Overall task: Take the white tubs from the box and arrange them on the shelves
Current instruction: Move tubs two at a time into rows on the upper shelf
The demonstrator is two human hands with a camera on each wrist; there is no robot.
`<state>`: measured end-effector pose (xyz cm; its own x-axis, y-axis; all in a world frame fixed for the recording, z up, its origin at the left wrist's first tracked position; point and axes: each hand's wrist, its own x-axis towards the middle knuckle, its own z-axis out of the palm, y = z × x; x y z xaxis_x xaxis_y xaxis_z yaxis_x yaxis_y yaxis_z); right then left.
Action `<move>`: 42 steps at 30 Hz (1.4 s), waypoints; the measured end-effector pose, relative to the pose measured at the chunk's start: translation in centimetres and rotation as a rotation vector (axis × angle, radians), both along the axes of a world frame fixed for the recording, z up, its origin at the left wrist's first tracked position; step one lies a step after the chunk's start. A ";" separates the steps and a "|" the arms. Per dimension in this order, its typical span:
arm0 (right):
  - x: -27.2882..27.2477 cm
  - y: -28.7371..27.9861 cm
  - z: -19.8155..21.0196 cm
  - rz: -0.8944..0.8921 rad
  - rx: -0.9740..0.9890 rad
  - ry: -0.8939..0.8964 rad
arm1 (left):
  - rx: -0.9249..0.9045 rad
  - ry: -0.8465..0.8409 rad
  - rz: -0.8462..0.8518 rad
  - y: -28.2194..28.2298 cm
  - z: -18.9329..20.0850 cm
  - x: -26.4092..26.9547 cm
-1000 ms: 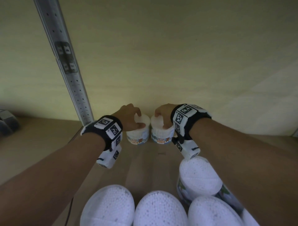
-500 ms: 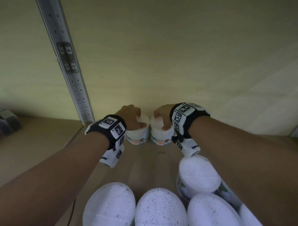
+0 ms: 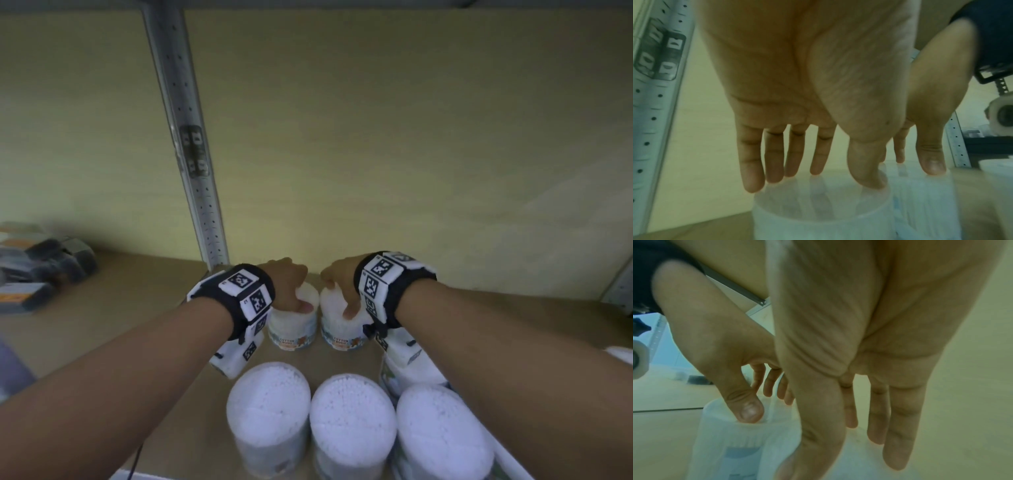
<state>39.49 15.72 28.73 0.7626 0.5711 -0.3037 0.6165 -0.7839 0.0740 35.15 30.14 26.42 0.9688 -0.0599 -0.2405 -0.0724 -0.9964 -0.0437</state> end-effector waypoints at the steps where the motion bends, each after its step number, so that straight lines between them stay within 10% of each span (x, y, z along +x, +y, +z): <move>1: -0.9 0.0 0.3 0.030 0.011 -0.001 | -0.007 0.003 0.001 0.0 0.0 -0.8; 18: -7.3 -1.4 -0.1 0.041 -0.082 0.137 | 0.149 -0.098 0.002 -1.6 0.9 -9.0; 42: -13.9 -14.9 0.2 -0.199 0.383 -0.011 | -0.362 -0.247 0.056 -9.5 1.5 -13.2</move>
